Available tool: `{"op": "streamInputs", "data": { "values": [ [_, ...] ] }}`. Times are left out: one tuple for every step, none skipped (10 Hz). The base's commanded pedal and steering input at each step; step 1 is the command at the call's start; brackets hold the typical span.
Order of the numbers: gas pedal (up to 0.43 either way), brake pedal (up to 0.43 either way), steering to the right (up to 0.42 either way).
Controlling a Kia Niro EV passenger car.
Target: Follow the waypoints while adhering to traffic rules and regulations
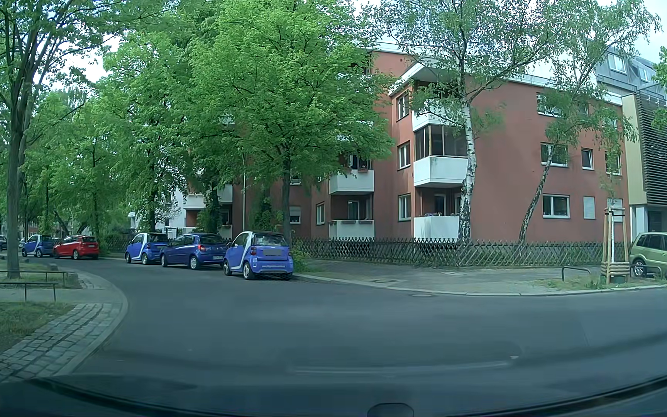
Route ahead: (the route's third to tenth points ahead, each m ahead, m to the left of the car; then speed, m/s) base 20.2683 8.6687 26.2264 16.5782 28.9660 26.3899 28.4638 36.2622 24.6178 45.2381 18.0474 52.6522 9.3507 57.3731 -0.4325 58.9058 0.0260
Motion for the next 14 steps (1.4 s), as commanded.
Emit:
{"op": "streamInputs", "data": {
  "values": [
    [0.0, 0.323, -0.153],
    [0.0, 0.323, -0.153],
    [0.0, 0.323, -0.154],
    [0.0, 0.323, -0.154],
    [0.0, 0.323, -0.155],
    [0.0, 0.323, -0.155],
    [0.0, 0.323, -0.155],
    [0.0, 0.323, -0.156],
    [0.0, 0.323, -0.156],
    [0.0, 0.323, -0.156],
    [0.0, 0.323, -0.156],
    [0.0, 0.323, -0.156],
    [0.0, 0.323, -0.156],
    [0.0, 0.323, -0.156]
  ]
}}
